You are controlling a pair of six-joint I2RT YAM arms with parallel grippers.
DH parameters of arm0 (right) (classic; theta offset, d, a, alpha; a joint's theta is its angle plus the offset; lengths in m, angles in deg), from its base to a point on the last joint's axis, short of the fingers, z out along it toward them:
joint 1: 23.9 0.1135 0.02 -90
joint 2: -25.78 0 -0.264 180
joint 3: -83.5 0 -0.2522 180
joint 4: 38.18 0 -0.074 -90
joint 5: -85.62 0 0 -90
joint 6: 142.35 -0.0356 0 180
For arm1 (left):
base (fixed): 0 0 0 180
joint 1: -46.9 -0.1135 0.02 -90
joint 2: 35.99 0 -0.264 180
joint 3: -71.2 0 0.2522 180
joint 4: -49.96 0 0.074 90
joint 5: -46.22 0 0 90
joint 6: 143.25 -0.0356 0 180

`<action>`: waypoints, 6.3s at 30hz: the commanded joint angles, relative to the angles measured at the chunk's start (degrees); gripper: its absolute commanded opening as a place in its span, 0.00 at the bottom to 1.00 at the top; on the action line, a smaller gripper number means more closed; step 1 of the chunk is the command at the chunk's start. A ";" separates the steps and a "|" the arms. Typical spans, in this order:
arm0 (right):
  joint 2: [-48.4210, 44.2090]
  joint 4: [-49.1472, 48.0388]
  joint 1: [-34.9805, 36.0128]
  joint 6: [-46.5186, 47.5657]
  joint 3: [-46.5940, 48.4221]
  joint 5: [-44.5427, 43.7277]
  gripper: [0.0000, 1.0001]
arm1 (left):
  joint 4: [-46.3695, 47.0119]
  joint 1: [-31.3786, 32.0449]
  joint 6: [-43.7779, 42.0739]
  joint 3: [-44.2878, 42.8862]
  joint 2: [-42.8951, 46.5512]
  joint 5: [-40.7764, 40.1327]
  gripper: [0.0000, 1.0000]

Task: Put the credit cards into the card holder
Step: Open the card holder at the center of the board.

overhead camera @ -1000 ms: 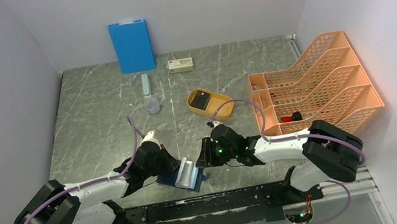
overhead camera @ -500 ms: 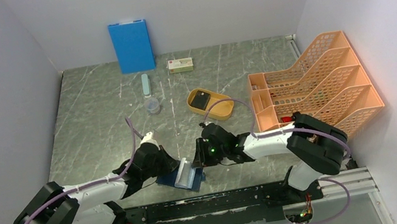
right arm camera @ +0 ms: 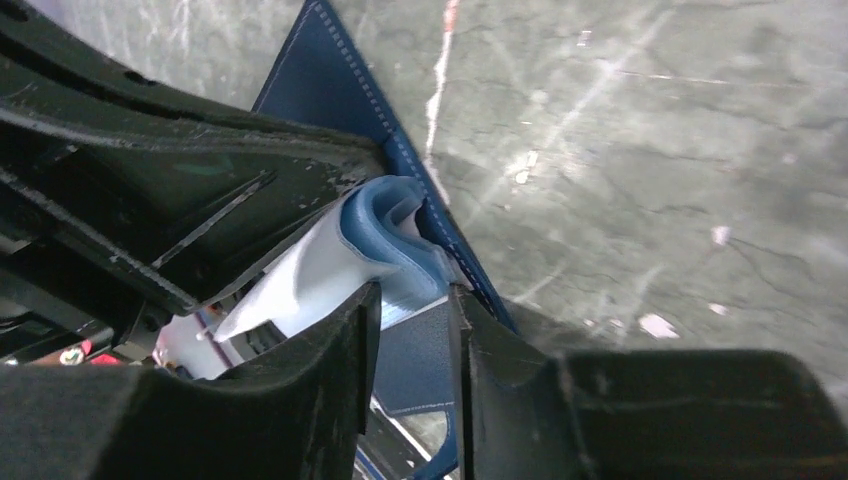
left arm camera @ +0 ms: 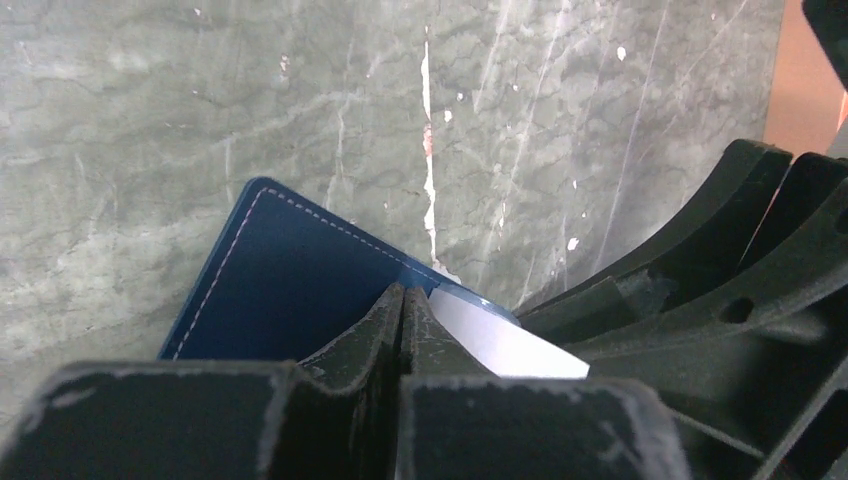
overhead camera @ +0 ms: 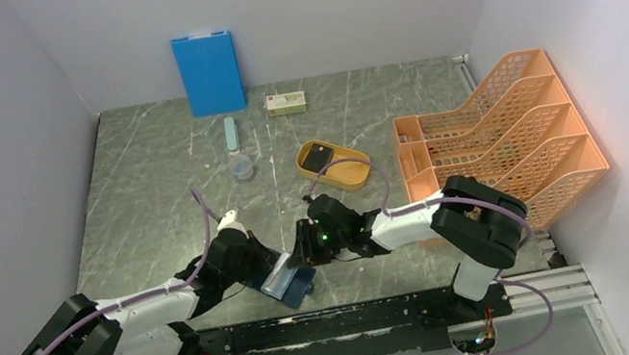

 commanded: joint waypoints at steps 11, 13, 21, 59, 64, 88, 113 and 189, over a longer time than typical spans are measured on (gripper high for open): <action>4.05 -10.92 1.14 -9.11 -4.04 3.09 0.28 | -10.39 0.03 1.33 1.90 0.00 -2.67 0.05; 3.96 -12.39 1.14 -9.69 -4.54 3.15 0.20 | -10.41 0.03 1.43 1.86 -0.20 -2.54 0.05; 0.78 -10.42 0.69 -7.19 -4.14 2.71 0.00 | -15.04 0.03 0.36 -0.37 3.09 -4.49 0.05; -6.46 13.47 -12.42 15.66 7.31 13.85 0.00 | -24.45 2.27 -16.20 -17.43 9.23 6.91 0.83; -6.42 14.91 -12.86 16.14 7.07 14.98 0.00 | -23.96 4.44 -16.07 -17.50 4.85 4.45 0.81; -8.07 15.15 -13.29 16.92 4.86 16.11 0.00 | -28.72 5.40 -12.72 -18.97 -5.82 -7.85 0.30; -17.80 16.57 -13.58 11.98 -1.28 8.53 0.51 | -24.80 5.35 0.77 -16.70 -8.52 -4.62 0.05; -1.33 3.89 -7.68 1.35 -1.42 -4.10 0.24 | -26.28 -1.24 2.37 -23.85 -17.59 -5.11 0.21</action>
